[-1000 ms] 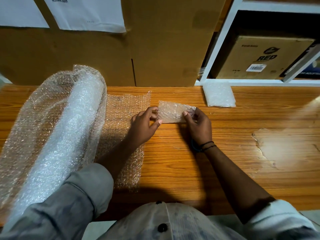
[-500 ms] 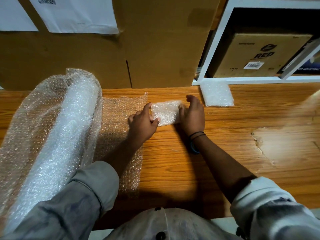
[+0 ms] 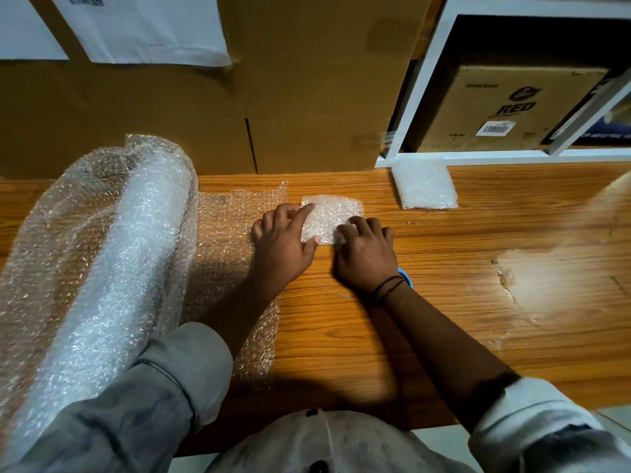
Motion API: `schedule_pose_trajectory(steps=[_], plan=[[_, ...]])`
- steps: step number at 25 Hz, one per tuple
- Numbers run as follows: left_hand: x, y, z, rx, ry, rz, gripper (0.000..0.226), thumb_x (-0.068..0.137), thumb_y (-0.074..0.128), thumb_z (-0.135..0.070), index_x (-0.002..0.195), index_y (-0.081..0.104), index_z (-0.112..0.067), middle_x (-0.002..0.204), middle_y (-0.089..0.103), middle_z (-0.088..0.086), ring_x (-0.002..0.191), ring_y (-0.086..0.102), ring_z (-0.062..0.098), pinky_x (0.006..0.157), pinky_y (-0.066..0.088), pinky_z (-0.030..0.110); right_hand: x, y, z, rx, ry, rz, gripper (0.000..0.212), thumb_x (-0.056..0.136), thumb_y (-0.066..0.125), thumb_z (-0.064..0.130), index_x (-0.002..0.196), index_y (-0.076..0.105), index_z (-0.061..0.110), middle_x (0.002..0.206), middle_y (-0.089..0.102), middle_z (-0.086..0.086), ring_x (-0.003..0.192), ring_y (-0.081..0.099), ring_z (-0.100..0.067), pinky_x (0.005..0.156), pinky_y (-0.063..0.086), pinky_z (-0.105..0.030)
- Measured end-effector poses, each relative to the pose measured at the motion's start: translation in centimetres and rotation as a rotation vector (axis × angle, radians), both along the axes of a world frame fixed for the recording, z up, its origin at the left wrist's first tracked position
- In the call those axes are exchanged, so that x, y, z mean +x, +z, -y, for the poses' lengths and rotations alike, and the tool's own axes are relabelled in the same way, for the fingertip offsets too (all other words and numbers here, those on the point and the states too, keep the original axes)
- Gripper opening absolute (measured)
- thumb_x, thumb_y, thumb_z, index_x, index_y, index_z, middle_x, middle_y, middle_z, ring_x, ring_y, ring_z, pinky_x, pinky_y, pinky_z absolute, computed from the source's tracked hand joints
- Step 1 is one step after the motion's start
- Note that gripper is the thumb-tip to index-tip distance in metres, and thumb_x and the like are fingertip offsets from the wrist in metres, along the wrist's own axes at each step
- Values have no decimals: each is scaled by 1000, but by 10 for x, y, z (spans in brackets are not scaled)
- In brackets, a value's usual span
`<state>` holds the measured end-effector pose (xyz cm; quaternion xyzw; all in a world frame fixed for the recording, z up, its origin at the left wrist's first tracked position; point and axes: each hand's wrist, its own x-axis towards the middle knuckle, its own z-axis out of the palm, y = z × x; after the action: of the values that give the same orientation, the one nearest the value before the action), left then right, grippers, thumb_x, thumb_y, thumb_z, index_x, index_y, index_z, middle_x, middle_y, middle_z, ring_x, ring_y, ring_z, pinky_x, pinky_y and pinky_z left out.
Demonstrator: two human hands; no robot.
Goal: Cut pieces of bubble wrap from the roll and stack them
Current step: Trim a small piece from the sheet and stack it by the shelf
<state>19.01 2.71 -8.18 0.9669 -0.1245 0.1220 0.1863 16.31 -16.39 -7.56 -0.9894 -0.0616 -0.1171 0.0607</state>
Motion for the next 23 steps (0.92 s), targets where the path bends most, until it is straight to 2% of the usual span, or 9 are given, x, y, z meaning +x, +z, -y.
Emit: schedule_pose_trajectory(steps=[4, 8, 12, 15, 18, 21, 23], plan=[[-4, 5, -2, 133, -66, 67, 57, 87, 65, -55, 141, 52, -42, 146, 45, 2, 131, 40, 29, 102, 34, 50, 0, 2, -3, -46, 33, -39, 30, 90, 57, 38, 112, 67, 21, 119, 66, -5, 109, 55, -33, 86, 34, -45], [-4, 3, -4, 183, -107, 68, 29, 86, 70, -52, 113, 71, -42, 140, 51, -5, 132, 39, 27, 102, 32, 49, -4, 5, -13, 32, 64, -87, 36, 90, 60, 37, 120, 68, 18, 118, 67, -10, 107, 60, -36, 90, 39, -47], [-1, -2, -8, 128, -108, 111, 11, 90, 71, -38, 101, 72, -39, 135, 56, -7, 130, 43, 27, 100, 31, 48, -11, 7, -13, 15, 110, -68, 39, 90, 62, 43, 121, 67, 20, 119, 67, -7, 111, 57, -34, 90, 38, -46], [-2, -4, -11, 64, -120, 89, 10, 93, 69, -35, 102, 69, -38, 134, 57, -9, 130, 43, 27, 101, 30, 48, -10, 4, -11, -53, 131, -27, 32, 90, 65, 40, 112, 69, 18, 111, 69, -5, 105, 60, -34, 85, 36, -45], [-6, -1, -13, 49, -145, 48, 25, 89, 70, -41, 114, 67, -39, 136, 55, -10, 130, 41, 26, 102, 31, 48, -6, 4, -11, -96, 131, 26, 13, 90, 67, 27, 93, 69, 15, 94, 69, -7, 90, 64, -35, 80, 35, -43], [-11, 3, -13, 27, -128, 50, 37, 87, 69, -44, 123, 64, -38, 133, 52, -5, 124, 43, 25, 99, 41, 48, -8, 14, -16, 20, 109, 40, 10, 87, 66, 23, 86, 65, 14, 85, 68, -9, 80, 64, -36, 75, 43, -42], [-11, 8, -11, -166, -25, 9, 34, 90, 63, -46, 122, 64, -36, 125, 50, -1, 113, 52, 25, 92, 50, 44, -12, 19, -18, 131, 105, 75, 14, 89, 62, 26, 86, 65, 12, 83, 68, -10, 75, 64, -36, 72, 46, -42]])
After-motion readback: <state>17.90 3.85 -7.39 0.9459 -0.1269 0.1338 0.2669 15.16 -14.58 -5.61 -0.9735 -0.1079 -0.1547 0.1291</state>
